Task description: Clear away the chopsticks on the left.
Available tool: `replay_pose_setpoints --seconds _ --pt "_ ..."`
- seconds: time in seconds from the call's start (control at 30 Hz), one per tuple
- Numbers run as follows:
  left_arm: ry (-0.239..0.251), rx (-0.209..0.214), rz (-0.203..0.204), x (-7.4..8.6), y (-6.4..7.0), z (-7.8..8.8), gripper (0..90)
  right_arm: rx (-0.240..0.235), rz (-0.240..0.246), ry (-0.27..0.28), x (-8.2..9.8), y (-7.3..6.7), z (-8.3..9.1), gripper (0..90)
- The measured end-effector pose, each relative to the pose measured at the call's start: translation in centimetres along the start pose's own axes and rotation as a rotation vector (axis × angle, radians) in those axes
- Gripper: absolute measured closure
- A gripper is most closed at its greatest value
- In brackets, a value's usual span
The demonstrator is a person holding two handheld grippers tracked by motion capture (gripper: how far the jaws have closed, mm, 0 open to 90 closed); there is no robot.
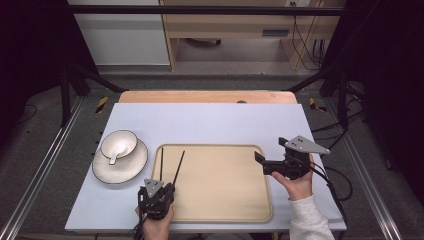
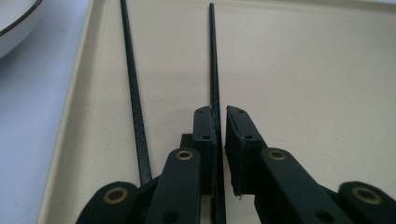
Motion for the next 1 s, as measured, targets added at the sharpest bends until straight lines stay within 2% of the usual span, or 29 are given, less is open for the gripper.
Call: replay_pose_setpoints --seconds 0.07,0.17,0.27,0.33,0.37,0.47,0.57,0.67,0.77,0.87,1.0 --pt "0.001 0.013 -0.005 -0.2 0.0 0.2 80.2 0.001 0.002 0.005 -0.1 0.1 0.1 3.2" --pt "0.028 0.042 -0.018 -1.1 0.0 0.8 75.6 0.005 -0.001 0.01 -0.2 0.2 0.3 3.2" --pt "0.052 0.102 -0.031 -2.5 -0.1 1.3 70.0 0.006 -0.001 0.015 -0.3 0.2 0.4 3.2" --pt "0.074 0.155 -0.066 -3.7 -0.2 1.9 65.5 0.006 -0.004 0.02 -0.3 0.3 0.5 3.2" --pt "0.079 0.165 -0.075 -4.0 -0.3 2.0 62.7 0.005 -0.004 0.02 -0.4 0.3 0.5 3.1" --pt "0.107 0.228 -0.119 -5.7 -0.6 2.8 54.9 0.005 -0.005 0.021 -0.4 0.3 0.6 3.1" --pt "0.108 0.259 -0.158 -7.0 -1.2 3.3 44.2 0.008 -0.008 0.024 -0.4 0.4 0.6 3.1" --pt "0.1 0.273 -0.198 -7.6 -1.7 3.7 36.2 0.008 -0.011 0.025 -0.4 0.4 0.7 2.9" --pt "0.098 0.271 -0.26 -7.7 -2.6 4.2 30.3 0.009 -0.013 0.034 -0.5 0.5 0.8 2.9" --pt "0.097 0.279 -0.277 -7.6 -3.4 4.5 25.8 0.013 -0.013 0.031 -0.5 0.6 0.8 2.8" --pt "0.097 0.283 -0.269 -7.1 -4.7 4.7 22.2 0.018 -0.016 0.029 -0.4 0.7 0.7 2.7"
Point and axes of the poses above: each handheld gripper's, and its own axes: z roughly backward along the jaws, x roughly out of its underside, y roughly to its right, the point moved 6 cm from there along -z, roughly forward along the jaws, and after that the axes turned 5 degrees about y, right-handed, at the moved point
